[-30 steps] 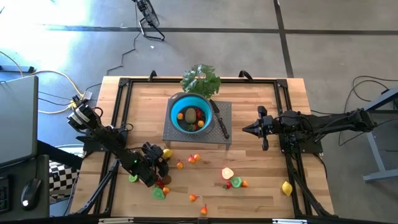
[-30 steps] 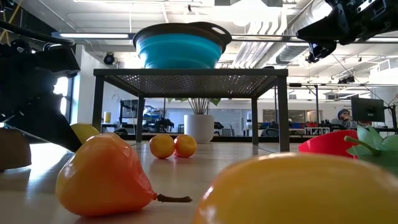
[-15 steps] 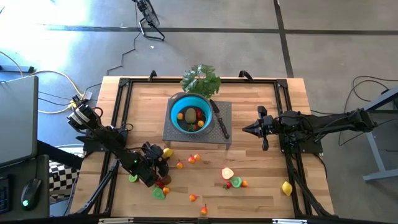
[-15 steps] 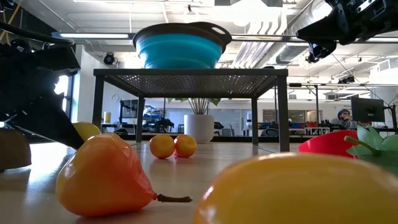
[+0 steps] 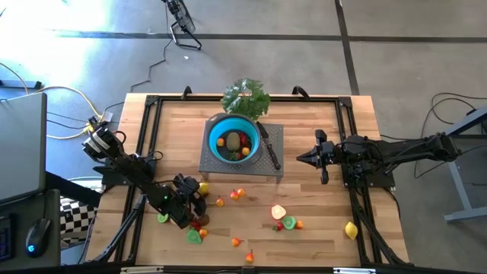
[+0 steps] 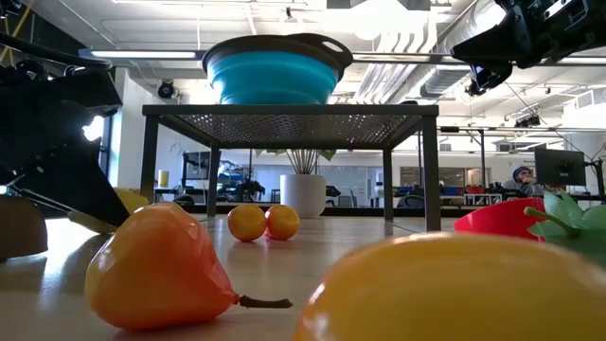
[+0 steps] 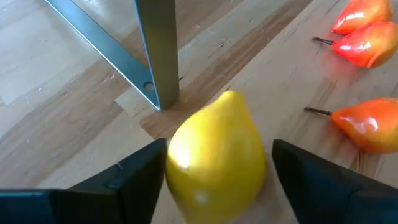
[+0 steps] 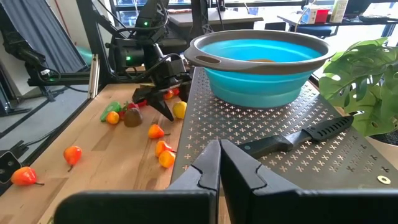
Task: Pick & Place Fruit
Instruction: Put the lemon into the blue strainer bowl on the shelf
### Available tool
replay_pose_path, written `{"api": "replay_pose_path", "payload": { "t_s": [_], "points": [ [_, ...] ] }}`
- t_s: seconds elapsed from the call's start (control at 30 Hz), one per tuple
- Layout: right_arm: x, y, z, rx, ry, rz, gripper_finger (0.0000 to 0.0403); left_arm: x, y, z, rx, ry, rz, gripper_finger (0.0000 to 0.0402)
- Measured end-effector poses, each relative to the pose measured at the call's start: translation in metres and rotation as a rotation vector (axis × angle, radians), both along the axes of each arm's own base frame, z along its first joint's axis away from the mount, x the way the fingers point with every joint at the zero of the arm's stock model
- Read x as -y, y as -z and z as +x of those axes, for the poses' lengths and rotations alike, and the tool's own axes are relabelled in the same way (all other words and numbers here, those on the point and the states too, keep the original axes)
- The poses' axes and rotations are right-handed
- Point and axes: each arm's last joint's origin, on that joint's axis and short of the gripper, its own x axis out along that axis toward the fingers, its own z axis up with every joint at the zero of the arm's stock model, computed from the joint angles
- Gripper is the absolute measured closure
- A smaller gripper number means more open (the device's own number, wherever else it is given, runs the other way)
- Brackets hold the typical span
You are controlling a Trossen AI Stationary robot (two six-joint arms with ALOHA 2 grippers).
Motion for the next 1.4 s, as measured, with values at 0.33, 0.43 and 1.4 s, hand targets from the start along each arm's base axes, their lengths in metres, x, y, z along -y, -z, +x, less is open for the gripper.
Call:
{"api": "replay_pose_path", "payload": {
  "t_s": [0.33,0.43,1.4],
  "points": [
    [0.0,0.0,0.0,0.0,0.0,0.0,0.04,-0.003,0.0,0.0,0.011,0.012,0.095,0.0078],
    [0.0,0.0,0.0,0.0,0.0,0.0,0.04,-0.011,0.004,0.0,-0.012,-0.009,0.092,0.0077],
    [0.0,0.0,0.0,0.0,0.0,0.0,0.04,-0.025,0.008,0.011,-0.064,-0.005,0.022,0.0098]
  ]
}}
